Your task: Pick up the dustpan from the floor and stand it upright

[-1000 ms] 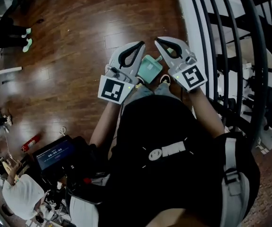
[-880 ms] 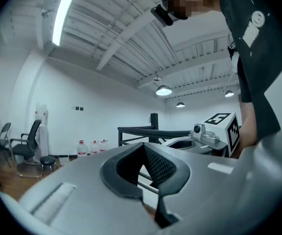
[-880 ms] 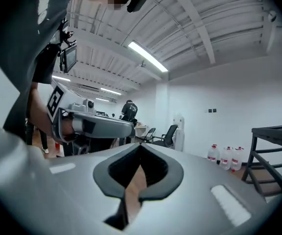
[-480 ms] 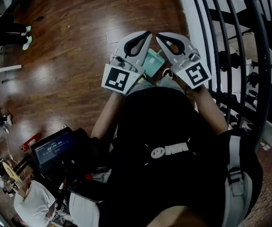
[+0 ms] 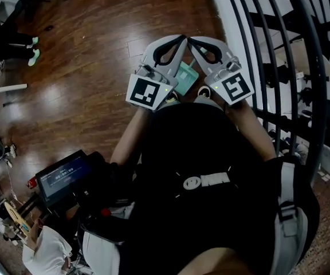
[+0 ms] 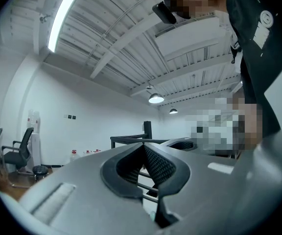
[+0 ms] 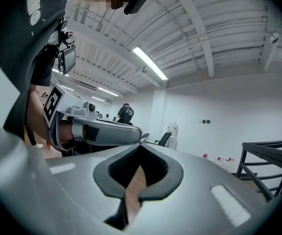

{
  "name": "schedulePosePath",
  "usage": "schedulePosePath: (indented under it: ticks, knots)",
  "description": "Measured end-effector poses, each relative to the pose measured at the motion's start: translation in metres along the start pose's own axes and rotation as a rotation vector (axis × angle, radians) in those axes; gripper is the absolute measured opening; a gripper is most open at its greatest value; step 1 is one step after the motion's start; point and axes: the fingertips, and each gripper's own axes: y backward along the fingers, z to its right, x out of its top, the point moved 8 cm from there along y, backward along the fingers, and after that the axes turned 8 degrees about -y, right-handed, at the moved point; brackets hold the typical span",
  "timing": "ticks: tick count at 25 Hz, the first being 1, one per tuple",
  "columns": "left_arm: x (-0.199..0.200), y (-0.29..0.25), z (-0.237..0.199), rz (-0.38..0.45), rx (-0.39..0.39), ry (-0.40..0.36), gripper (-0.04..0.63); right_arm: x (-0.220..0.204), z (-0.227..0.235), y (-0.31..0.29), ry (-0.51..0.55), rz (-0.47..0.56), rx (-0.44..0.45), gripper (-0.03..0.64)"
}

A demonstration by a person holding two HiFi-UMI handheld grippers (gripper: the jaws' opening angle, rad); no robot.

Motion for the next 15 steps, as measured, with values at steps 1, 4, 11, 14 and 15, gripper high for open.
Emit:
schedulePosePath:
  ticks: [1,4,11,14,15]
  knots:
    - [0.002,-0.001,0.0,0.005,0.0,-0.004,0.017,0.002,0.001,0.0,0.004,0.003,0.0,0.0]
    - [0.005,-0.004,-0.001,0.015,0.001,-0.009,0.017,0.005,0.004,0.0,0.011,0.006,-0.001,0.0]
    - [0.004,-0.007,-0.002,0.003,0.011,0.015,0.017,0.004,0.012,-0.001,-0.009,0.0,-0.006,0.001]
    - [0.0,-0.006,-0.001,-0.005,0.012,0.03,0.017,0.002,0.013,-0.001,-0.004,-0.003,-0.004,0.001]
    - [-0.001,-0.005,-0.001,-0.008,0.012,0.032,0.017,0.001,0.013,-0.002,-0.005,-0.004,-0.004,0.001]
